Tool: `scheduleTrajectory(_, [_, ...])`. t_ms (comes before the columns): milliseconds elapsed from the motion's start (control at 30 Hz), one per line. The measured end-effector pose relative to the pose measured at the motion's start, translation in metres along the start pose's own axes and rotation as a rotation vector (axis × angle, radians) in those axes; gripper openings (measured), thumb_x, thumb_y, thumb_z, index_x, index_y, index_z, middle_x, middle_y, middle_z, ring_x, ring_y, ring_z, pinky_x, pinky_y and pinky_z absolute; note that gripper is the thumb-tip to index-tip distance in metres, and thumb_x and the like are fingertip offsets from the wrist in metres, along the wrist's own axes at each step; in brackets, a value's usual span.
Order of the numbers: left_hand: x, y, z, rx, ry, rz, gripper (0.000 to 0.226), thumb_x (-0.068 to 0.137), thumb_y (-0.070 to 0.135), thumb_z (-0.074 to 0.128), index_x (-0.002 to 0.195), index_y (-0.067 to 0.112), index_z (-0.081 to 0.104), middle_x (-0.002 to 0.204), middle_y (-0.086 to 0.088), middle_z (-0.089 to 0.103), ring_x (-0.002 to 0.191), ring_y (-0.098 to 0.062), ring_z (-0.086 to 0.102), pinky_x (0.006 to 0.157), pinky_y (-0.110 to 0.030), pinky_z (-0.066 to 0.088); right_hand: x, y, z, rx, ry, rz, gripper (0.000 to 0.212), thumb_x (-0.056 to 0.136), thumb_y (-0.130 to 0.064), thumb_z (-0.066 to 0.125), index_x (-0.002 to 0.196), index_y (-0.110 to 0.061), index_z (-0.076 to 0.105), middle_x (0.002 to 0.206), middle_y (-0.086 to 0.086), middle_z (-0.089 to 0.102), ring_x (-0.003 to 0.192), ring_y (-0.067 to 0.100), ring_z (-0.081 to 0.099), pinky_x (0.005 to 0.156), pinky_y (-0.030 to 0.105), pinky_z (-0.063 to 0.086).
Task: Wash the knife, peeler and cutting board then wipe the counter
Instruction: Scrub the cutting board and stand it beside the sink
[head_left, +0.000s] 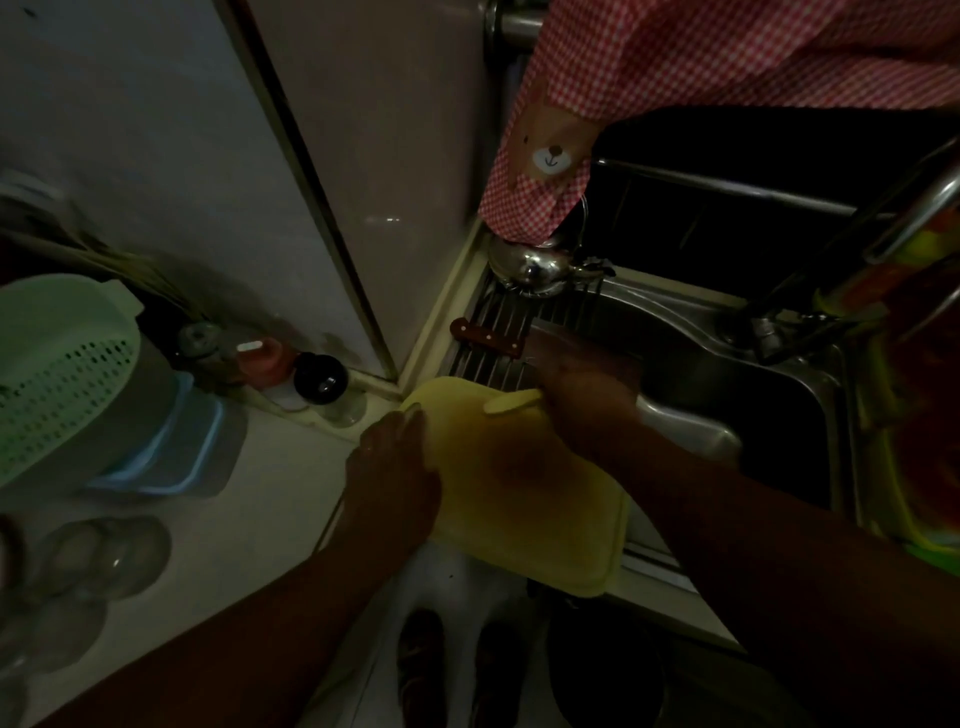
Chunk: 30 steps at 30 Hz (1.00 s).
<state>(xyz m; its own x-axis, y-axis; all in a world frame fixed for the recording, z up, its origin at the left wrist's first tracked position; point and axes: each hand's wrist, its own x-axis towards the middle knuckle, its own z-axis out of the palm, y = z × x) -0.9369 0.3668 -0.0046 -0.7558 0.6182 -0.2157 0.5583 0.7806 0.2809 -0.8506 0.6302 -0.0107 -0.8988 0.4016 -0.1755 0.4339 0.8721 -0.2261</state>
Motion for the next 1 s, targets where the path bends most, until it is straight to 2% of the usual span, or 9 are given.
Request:
scheduleTrajectory(100, [0.002,0.006,0.010,0.033,-0.074,0.216,0.073,0.091,0.046,0.045,0.160,0.023,0.035,0.163,-0.013,0.037,0.148,-0.038,0.038,0.113,-0.059,0.038,0.008,-0.007,-0.006,-0.052,0.020,-0.064,0.040,0.102,-0.031,0.048,0.141,-0.021,0.055,0.132,0.006,0.059,0.119,0.027,0.061,0.082,0.028,0.039])
scheduleTrajectory(267, [0.014,0.019,0.023,0.115,-0.160,0.249,0.075,0.087,0.055,0.024,0.159,0.037,0.017,0.163,-0.010,0.038,0.143,-0.040,0.042,0.113,-0.058,0.036,0.010,-0.017,0.004,0.443,0.062,0.129,0.024,0.097,-0.035,0.064,0.120,-0.029,0.062,0.102,-0.011,0.062,0.083,0.001,0.060,0.062,0.017,0.045])
scheduleTrajectory(333, [0.019,0.024,0.023,0.180,-0.167,0.274,0.077,0.087,0.056,0.019,0.160,0.034,0.025,0.162,-0.008,0.039,0.143,-0.039,0.042,0.112,-0.057,0.035,0.007,-0.012,0.006,0.548,0.055,0.086,0.020,0.100,-0.027,0.064,0.119,-0.025,0.066,0.101,-0.007,0.067,0.080,0.006,0.065,0.064,0.023,0.052])
scheduleTrajectory(433, [0.020,0.028,0.020,0.165,-0.143,0.287,0.079,0.085,0.055,0.022,0.156,0.026,0.040,0.155,-0.009,0.047,0.136,-0.040,0.049,0.108,-0.058,0.038,-0.011,-0.006,0.004,0.472,0.127,0.021,0.022,0.104,-0.027,0.057,0.123,-0.025,0.068,0.113,-0.001,0.070,0.095,0.004,0.066,0.081,0.030,0.055])
scheduleTrajectory(533, [0.023,0.031,0.020,0.135,-0.159,0.242,0.079,0.089,0.056,0.023,0.159,0.022,0.035,0.160,-0.011,0.040,0.144,-0.040,0.040,0.116,-0.059,0.030,-0.029,-0.003,0.007,0.185,0.160,0.078,0.037,0.099,-0.019,0.057,0.134,-0.029,0.061,0.125,0.004,0.060,0.113,0.023,0.059,0.086,0.034,0.049])
scheduleTrajectory(700, [0.052,0.052,0.001,0.151,-0.142,0.238,0.065,0.100,0.041,0.046,0.159,0.024,0.027,0.161,-0.008,0.030,0.143,-0.032,0.037,0.115,-0.050,0.035,-0.026,0.014,0.003,0.209,0.201,0.242,0.035,0.095,-0.013,0.060,0.129,-0.022,0.057,0.126,0.006,0.058,0.114,0.027,0.059,0.089,0.039,0.053])
scheduleTrajectory(833, [0.097,0.070,-0.006,0.043,0.022,0.285,0.058,0.093,0.017,0.056,0.149,0.024,0.046,0.149,-0.005,0.048,0.135,-0.029,0.047,0.104,-0.049,0.046,-0.020,0.012,0.002,0.292,0.229,0.251,0.044,0.092,-0.009,0.062,0.134,-0.022,0.057,0.131,0.006,0.060,0.119,0.026,0.058,0.098,0.043,0.052])
scheduleTrajectory(933, [0.143,0.075,-0.004,0.092,0.093,0.350,0.050,0.090,0.018,0.056,0.140,0.021,0.054,0.139,-0.005,0.057,0.132,-0.030,0.052,0.102,-0.050,0.045,-0.018,0.014,-0.002,0.370,0.268,0.290,0.034,0.095,-0.014,0.060,0.129,-0.023,0.060,0.125,0.002,0.060,0.110,0.021,0.060,0.090,0.036,0.052])
scheduleTrajectory(1000, [0.169,0.077,-0.007,0.224,-0.008,0.365,0.054,0.092,0.025,0.059,0.145,0.019,0.049,0.143,-0.006,0.055,0.138,-0.030,0.046,0.111,-0.054,0.035,-0.023,0.019,-0.004,0.422,0.279,0.313,0.024,0.099,-0.019,0.058,0.122,-0.023,0.064,0.115,-0.003,0.059,0.100,0.016,0.060,0.079,0.029,0.047])
